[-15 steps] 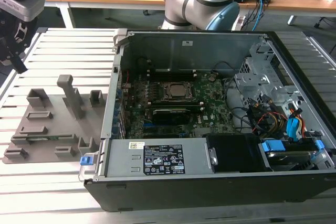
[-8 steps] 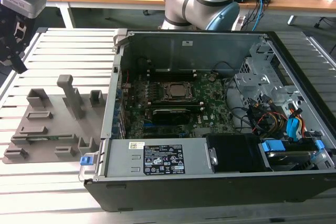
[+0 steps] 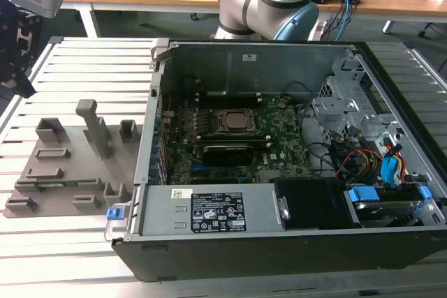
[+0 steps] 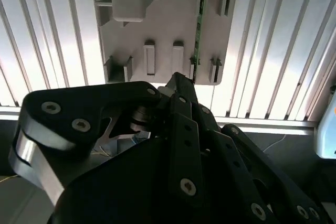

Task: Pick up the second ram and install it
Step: 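Pick up the second ram and move it above second insertion slot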

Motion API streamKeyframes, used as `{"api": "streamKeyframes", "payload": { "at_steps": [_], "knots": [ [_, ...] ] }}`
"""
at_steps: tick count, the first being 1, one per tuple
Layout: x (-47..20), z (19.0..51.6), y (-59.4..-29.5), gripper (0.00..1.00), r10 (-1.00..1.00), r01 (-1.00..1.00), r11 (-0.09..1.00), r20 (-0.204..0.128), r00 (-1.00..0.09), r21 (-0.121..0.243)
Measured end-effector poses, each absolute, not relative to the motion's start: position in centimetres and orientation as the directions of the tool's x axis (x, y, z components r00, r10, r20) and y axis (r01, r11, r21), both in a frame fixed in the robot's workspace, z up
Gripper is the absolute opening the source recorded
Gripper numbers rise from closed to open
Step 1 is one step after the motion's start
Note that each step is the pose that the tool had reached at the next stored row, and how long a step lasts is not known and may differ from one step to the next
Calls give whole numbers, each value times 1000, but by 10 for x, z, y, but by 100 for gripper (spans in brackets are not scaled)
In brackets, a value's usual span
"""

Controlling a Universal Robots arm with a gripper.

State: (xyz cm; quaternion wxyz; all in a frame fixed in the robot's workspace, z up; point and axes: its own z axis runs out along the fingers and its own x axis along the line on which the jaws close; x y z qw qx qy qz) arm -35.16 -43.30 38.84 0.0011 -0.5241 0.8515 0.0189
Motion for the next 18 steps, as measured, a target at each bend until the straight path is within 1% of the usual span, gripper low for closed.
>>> {"api": "streamKeyframes", "payload": {
  "at_steps": [18],
  "knots": [
    [-352,388,-433,11,-966,-966,256,-17,-257,29]
  ]
}}
